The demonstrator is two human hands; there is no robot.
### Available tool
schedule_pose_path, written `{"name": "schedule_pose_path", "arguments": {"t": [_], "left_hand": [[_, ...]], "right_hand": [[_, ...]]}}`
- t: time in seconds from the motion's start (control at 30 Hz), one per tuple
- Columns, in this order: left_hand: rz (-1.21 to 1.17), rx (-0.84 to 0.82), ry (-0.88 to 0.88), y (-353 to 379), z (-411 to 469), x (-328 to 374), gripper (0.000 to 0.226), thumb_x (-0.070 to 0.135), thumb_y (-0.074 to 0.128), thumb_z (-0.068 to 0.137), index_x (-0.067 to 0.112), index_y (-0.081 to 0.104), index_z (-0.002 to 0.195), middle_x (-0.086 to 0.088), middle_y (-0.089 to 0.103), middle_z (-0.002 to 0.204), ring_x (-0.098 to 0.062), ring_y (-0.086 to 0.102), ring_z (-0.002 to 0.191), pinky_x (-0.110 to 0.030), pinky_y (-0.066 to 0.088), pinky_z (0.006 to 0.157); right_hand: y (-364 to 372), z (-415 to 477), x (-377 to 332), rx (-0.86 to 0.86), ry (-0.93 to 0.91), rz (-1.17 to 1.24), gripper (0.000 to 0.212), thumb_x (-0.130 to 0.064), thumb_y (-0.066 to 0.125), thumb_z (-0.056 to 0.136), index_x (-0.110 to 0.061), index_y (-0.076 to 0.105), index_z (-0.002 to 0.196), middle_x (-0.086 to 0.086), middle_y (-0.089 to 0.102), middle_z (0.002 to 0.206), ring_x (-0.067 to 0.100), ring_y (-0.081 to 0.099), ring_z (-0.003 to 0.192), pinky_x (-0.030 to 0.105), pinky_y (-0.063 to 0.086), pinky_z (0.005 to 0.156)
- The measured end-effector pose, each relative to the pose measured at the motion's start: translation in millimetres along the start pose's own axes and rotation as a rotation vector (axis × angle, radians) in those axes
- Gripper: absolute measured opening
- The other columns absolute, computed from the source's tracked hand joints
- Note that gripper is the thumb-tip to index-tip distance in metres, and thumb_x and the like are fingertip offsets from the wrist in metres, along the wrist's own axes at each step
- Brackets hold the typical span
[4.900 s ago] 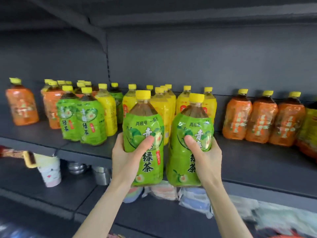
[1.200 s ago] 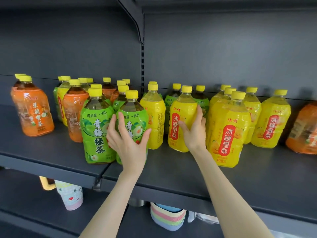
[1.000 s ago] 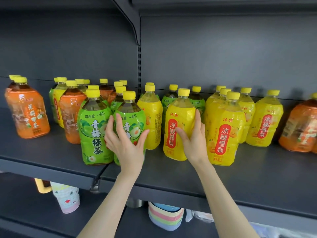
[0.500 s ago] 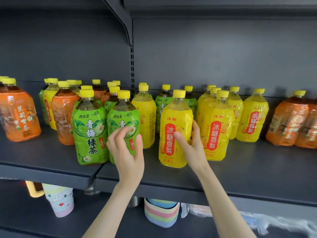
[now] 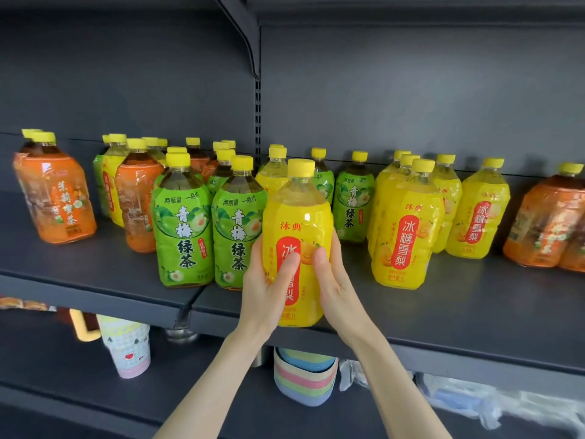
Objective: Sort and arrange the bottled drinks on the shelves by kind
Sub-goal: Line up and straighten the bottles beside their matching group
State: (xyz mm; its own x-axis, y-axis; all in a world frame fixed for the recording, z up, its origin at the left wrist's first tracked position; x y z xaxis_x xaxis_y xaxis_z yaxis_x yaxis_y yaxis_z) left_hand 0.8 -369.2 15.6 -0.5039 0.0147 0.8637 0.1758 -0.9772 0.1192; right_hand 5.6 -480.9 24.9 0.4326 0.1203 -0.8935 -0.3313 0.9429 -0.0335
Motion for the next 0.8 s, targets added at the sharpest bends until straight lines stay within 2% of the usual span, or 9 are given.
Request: {"name": "schedule_pose_path", "arguments": {"t": [0.1, 0.2, 0.27, 0.33, 0.43, 0.5, 0.57, 0.63, 0.8], "left_hand": [[-0.003, 0.06, 0.039, -13, -7, 9, 0.072, 0.059, 0.056, 0.069, 0.023, 0.046, 0.13, 0.009, 0.064, 0.111, -0.004, 0.064, 0.097, -0.018, 0.052, 0.07], [0.008, 0.139, 0.066, -32, -9, 22, 0.066, 0.059, 0.055, 0.069, 0.026, 0.049, 0.126, 0.015, 0.065, 0.106, -0.001, 0.064, 0.096, -0.015, 0.051, 0.069], [0.036, 0.171, 0.079, -45, -6, 31, 0.056, 0.06, 0.055, 0.07, 0.032, 0.051, 0.119, 0.021, 0.066, 0.102, 0.001, 0.064, 0.095, -0.014, 0.051, 0.07], [0.07, 0.202, 0.074, -60, -4, 36, 0.048, 0.059, 0.054, 0.074, 0.036, 0.052, 0.116, 0.024, 0.066, 0.101, 0.001, 0.063, 0.095, -0.014, 0.051, 0.072], [0.089, 0.257, 0.063, -79, -4, 39, 0.045, 0.06, 0.054, 0.074, 0.039, 0.052, 0.113, 0.019, 0.066, 0.104, 0.0, 0.063, 0.095, -0.016, 0.052, 0.071], [0.094, 0.285, 0.055, -88, -5, 40, 0.044, 0.06, 0.054, 0.075, 0.038, 0.052, 0.112, 0.014, 0.065, 0.107, -0.001, 0.063, 0.095, -0.014, 0.052, 0.069], [0.099, 0.305, 0.049, -94, -4, 40, 0.036, 0.053, 0.052, 0.078, 0.037, 0.052, 0.11, 0.013, 0.064, 0.106, 0.0, 0.064, 0.093, -0.011, 0.05, 0.066], [0.097, 0.315, 0.042, -97, -3, 41, 0.038, 0.055, 0.055, 0.078, 0.037, 0.052, 0.111, 0.014, 0.065, 0.105, 0.0, 0.064, 0.092, -0.011, 0.05, 0.065], [0.096, 0.32, 0.032, -95, -2, 41, 0.042, 0.055, 0.051, 0.076, 0.034, 0.051, 0.113, 0.011, 0.064, 0.107, 0.0, 0.064, 0.091, -0.012, 0.051, 0.064]], "right_hand": [[13, -3, -3, -0.053, 0.023, 0.001, 0.063, -0.043, 0.03, 0.092, -0.033, 0.008, 0.15, -0.014, 0.049, 0.136, -0.003, 0.057, 0.116, 0.017, 0.051, 0.088], [18, 12, -12, -0.036, 0.009, -0.023, 0.072, -0.067, 0.028, 0.087, -0.033, 0.019, 0.15, -0.012, 0.046, 0.144, -0.004, 0.05, 0.125, 0.02, 0.047, 0.1], [14, 32, -16, 0.049, 0.0, -0.068, 0.081, -0.076, 0.032, 0.083, -0.032, 0.023, 0.15, -0.01, 0.037, 0.152, -0.002, 0.039, 0.134, 0.014, 0.038, 0.104], [8, 55, -14, 0.126, 0.001, -0.075, 0.075, -0.064, 0.038, 0.088, -0.027, 0.022, 0.15, -0.008, 0.03, 0.155, 0.0, 0.032, 0.136, 0.008, 0.032, 0.099], [1, 88, -1, 0.17, 0.0, -0.094, 0.069, -0.043, 0.048, 0.095, -0.021, 0.016, 0.152, -0.003, 0.024, 0.157, 0.007, 0.027, 0.14, 0.025, 0.028, 0.11], [-1, 110, 11, 0.195, 0.02, -0.129, 0.078, -0.04, 0.055, 0.093, -0.02, 0.01, 0.153, 0.0, 0.017, 0.16, 0.013, 0.019, 0.145, 0.037, 0.023, 0.118], [-1, 128, 23, 0.208, 0.053, -0.15, 0.089, -0.042, 0.061, 0.089, -0.018, 0.003, 0.153, 0.003, 0.013, 0.161, 0.019, 0.016, 0.147, 0.046, 0.021, 0.119], [1, 143, 31, 0.206, 0.054, -0.159, 0.095, -0.043, 0.065, 0.086, -0.017, 0.004, 0.153, 0.006, 0.019, 0.16, 0.023, 0.022, 0.146, 0.049, 0.025, 0.118], [-4, 154, 36, 0.225, 0.02, -0.231, 0.082, -0.038, 0.065, 0.087, -0.013, 0.018, 0.15, 0.009, 0.043, 0.146, 0.025, 0.044, 0.133, 0.05, 0.038, 0.11]]}}
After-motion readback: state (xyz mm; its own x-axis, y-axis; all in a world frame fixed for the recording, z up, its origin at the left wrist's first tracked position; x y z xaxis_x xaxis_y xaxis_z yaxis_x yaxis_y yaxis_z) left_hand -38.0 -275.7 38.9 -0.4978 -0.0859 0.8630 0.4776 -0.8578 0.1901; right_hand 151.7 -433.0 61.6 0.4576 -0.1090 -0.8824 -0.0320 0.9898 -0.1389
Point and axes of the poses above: each hand's wrist, its own z-axis towards the middle knuckle, its own y-axis out of the palm, x = y × z, the point moved 5 cm from there along z, towards the middle knuckle
